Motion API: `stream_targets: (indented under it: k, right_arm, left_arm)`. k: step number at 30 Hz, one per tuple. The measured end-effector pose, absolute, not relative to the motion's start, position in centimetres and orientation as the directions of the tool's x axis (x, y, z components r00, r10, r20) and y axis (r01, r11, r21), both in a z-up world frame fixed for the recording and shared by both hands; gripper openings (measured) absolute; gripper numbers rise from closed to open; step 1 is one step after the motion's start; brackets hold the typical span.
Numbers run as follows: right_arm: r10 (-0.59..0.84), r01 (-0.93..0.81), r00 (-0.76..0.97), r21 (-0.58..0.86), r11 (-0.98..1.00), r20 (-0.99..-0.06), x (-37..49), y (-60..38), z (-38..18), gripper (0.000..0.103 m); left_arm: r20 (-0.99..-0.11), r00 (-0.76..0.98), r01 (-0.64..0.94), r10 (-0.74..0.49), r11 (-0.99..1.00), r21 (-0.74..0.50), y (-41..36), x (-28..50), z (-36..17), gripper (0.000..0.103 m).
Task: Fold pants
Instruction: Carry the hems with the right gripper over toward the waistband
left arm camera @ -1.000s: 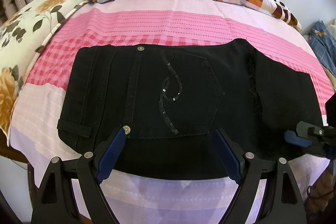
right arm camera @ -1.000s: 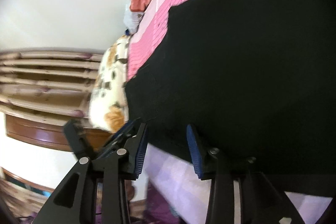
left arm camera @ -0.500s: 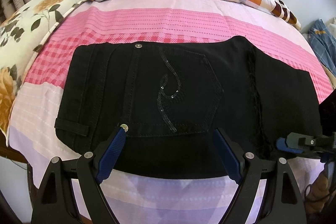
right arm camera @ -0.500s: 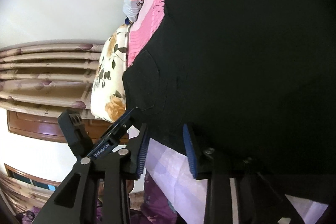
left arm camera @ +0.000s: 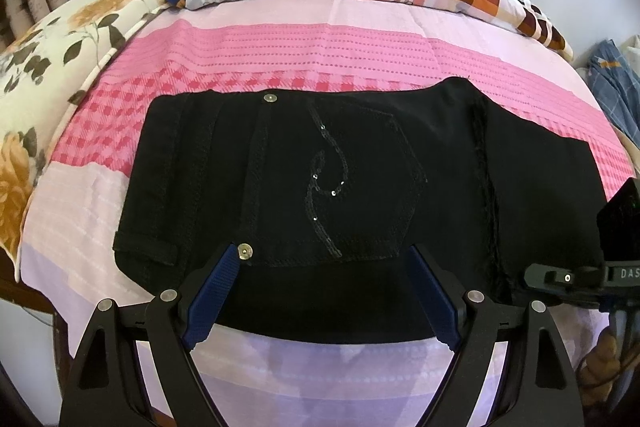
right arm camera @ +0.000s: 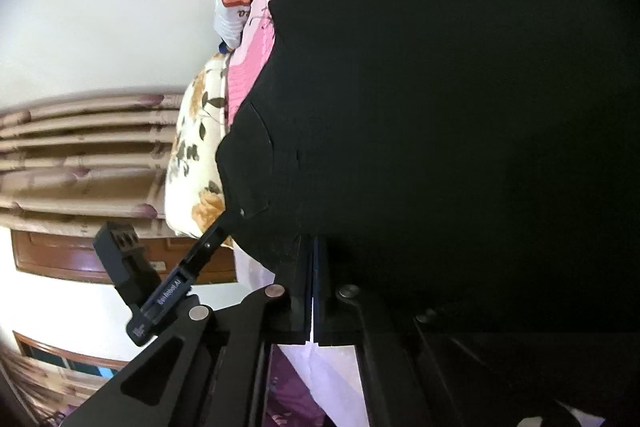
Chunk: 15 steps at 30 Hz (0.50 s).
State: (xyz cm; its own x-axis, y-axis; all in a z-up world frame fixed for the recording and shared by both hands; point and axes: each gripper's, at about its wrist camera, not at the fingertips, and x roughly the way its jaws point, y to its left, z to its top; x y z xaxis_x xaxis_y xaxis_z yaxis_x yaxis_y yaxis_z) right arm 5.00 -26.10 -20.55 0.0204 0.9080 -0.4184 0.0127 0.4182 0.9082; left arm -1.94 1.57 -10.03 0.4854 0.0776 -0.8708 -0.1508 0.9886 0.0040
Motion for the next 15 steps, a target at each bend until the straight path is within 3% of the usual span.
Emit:
stream_targets:
  k: [15]
  right_arm:
    - [0.897,-0.002,0.025,0.897,0.442,-0.442,5.0,-25.8,-20.6,0.0]
  left_arm:
    - [-0.855,0.506,-0.189,0.112,0.982,0.017,3.4,-2.1,-8.9,0.085]
